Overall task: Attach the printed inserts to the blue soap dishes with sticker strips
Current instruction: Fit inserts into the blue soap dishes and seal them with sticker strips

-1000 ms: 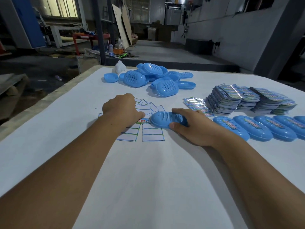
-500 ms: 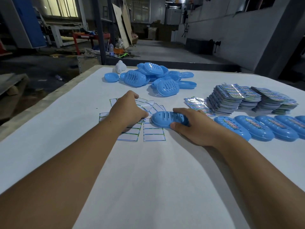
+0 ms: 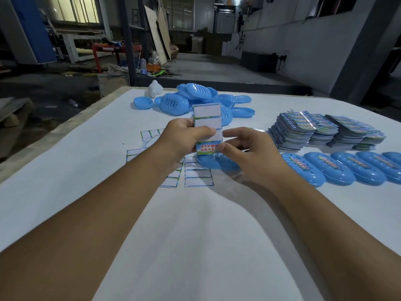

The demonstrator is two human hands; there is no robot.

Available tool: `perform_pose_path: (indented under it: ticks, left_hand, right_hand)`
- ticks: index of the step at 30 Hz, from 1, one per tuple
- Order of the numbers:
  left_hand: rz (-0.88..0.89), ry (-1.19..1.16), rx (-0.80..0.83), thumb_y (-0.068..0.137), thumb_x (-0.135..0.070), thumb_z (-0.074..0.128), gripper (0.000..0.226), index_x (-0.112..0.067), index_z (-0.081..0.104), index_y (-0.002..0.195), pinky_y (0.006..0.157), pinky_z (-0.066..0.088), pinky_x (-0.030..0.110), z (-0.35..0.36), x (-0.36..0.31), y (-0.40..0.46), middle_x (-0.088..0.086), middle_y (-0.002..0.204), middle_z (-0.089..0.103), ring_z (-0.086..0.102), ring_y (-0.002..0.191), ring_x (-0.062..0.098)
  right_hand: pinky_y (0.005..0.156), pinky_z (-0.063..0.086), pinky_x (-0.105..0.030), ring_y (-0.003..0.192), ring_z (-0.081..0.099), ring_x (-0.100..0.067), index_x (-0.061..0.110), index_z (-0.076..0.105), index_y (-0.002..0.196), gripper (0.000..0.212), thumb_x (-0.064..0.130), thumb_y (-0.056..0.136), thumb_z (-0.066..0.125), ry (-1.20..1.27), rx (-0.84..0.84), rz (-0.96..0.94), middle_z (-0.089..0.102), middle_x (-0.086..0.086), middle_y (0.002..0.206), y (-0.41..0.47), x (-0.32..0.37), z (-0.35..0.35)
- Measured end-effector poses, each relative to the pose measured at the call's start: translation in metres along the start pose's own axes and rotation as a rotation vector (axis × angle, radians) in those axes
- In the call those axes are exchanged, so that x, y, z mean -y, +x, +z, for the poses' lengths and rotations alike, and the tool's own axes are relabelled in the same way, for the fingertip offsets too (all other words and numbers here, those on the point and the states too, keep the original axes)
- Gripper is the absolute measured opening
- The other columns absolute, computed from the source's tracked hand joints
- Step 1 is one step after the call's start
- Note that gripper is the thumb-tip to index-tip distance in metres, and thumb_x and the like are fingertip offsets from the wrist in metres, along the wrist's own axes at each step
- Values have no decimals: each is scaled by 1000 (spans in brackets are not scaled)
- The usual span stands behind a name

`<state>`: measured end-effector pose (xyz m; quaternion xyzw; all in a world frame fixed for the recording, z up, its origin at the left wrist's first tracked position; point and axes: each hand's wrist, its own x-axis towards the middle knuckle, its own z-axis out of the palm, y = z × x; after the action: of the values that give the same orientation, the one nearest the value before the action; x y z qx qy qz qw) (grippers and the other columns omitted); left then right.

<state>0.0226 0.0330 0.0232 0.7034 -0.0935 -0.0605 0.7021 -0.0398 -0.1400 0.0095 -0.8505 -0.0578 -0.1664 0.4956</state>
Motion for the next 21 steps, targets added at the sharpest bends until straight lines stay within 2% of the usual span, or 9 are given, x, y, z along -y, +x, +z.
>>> perform_pose_path:
  ticks: [2, 5, 6, 8, 10, 13, 15, 17, 21]
  left_hand:
    - [10, 48, 33, 84, -17, 78, 11, -20, 74, 94, 75, 62, 30, 3, 1, -2, -2, 89, 79, 75, 84, 13]
    - [56, 188, -36, 87, -28, 75, 9, -20, 74, 84, 50, 49, 12, 2, -3, -6, -9, 72, 76, 68, 62, -2]
    - [76, 241, -65, 88, -30, 73, 13, -20, 75, 80, 49, 46, 13, 0, -3, -6, -8, 70, 75, 64, 58, -1]
    - [81, 323, -79, 87, -31, 71, 18, -18, 78, 76, 59, 48, 21, -3, -4, -6, -6, 72, 75, 59, 64, 7]
    - [62, 368, -79, 83, -31, 72, 18, -18, 79, 73, 69, 50, 30, -4, -4, -7, -4, 70, 74, 56, 70, 11]
    - [64, 421, -62, 82, -30, 73, 17, -19, 79, 71, 70, 48, 31, -4, -4, -8, -6, 65, 72, 56, 72, 11]
    - [83, 460, -50, 83, -30, 73, 17, -18, 79, 72, 70, 49, 31, -4, -4, -8, -3, 68, 73, 56, 71, 11]
    - [103, 492, -44, 84, -30, 73, 18, -16, 79, 74, 68, 48, 31, -5, -3, -7, 4, 74, 74, 55, 67, 8]
    - [118, 548, -22, 87, -28, 71, 24, -17, 75, 66, 48, 38, 16, -5, -3, -9, -12, 52, 65, 50, 45, -6]
  right_hand:
    - [70, 54, -28, 67, 62, -6, 20, 72, 106, 16, 21, 90, 76, 47, -38, 7, 77, 7, 77, 2, -1, 0]
    - [64, 50, -18, 62, 61, -1, 16, 72, 106, 15, 17, 91, 74, 78, -115, 43, 75, 4, 74, 5, -5, -2]
    - [62, 50, -14, 61, 63, 0, 16, 71, 108, 16, 16, 92, 74, 94, -144, 58, 74, 4, 74, 6, -6, -3]
    - [67, 52, -11, 68, 69, 2, 16, 70, 109, 17, 16, 92, 73, 118, -187, 73, 74, 10, 72, 8, -8, -7]
    - [73, 54, -14, 74, 72, 2, 19, 69, 107, 15, 15, 93, 72, 127, -198, 78, 74, 13, 68, 9, -9, -8]
    - [74, 56, -16, 76, 72, 0, 26, 69, 94, 12, 14, 93, 71, 123, -188, 73, 75, 15, 72, 9, -9, -9]
    - [78, 57, -20, 79, 74, -2, 24, 72, 97, 12, 13, 93, 71, 133, -186, 82, 77, 10, 76, 9, -10, -8]
    - [80, 57, -21, 82, 74, -4, 14, 72, 109, 16, 14, 93, 71, 132, -193, 89, 78, 6, 80, 9, -10, -8]
    - [71, 54, -11, 78, 73, 0, 18, 70, 108, 15, 15, 93, 72, 133, -191, 74, 76, 13, 75, 9, -10, -8]
